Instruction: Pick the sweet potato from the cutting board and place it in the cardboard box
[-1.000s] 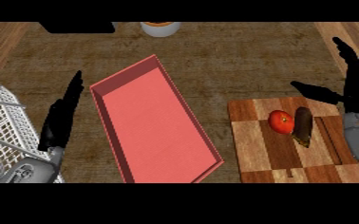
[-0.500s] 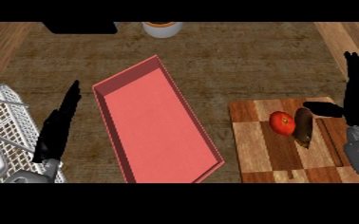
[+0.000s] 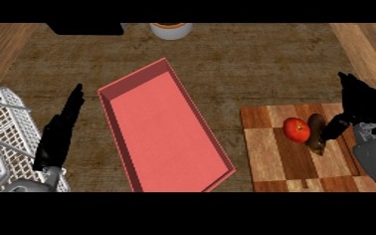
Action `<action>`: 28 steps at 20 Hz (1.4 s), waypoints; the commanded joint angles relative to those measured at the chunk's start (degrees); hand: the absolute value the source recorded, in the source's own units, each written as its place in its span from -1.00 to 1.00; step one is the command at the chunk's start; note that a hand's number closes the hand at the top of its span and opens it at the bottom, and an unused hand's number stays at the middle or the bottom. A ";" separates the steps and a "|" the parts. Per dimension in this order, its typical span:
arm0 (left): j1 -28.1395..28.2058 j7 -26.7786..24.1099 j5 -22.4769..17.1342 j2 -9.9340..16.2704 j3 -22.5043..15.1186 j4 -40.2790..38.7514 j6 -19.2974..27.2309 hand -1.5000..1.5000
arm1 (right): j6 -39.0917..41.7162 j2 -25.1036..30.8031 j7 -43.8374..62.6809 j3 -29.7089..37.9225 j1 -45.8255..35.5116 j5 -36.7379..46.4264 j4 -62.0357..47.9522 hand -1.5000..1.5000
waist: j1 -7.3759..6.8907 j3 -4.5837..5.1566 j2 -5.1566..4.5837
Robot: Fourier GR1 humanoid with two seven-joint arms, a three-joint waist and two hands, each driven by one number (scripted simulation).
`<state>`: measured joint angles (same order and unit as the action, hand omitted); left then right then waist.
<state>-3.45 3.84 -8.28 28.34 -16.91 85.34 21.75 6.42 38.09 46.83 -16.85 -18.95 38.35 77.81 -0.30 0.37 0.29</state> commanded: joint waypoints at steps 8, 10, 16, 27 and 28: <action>3.04 -2.00 2.30 -3.15 -0.21 0.32 -0.24 0.00 | 16.41 -9.38 23.19 -3.04 -2.56 -0.59 5.60 -1.00 | 0.12 -0.31 -0.17; 3.97 -0.11 0.74 -0.49 2.07 2.94 -2.24 0.00 | 11.98 -10.12 20.79 -3.18 0.71 2.34 3.10 -1.00 | -0.07 -0.37 -0.16; 0.69 -0.57 1.36 -0.73 4.45 0.01 -4.21 0.00 | 12.35 -10.66 18.09 -0.46 1.06 4.72 -2.35 -1.00 | 0.31 -0.36 -0.29; 4.38 0.63 4.64 -2.30 6.21 4.81 -5.22 0.00 | 17.06 -15.45 20.77 1.95 2.71 9.21 2.32 -1.00 | 0.24 -0.36 -0.19; 2.32 -1.24 5.92 -5.13 5.49 -0.18 -4.69 0.00 | 17.27 -14.64 18.30 3.35 0.74 9.64 -0.51 -1.00 | 0.29 -0.35 -0.29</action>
<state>0.18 3.71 -3.76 24.94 -12.13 88.08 17.62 20.44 24.80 59.69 -14.47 -17.34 46.55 77.88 -0.09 0.02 0.06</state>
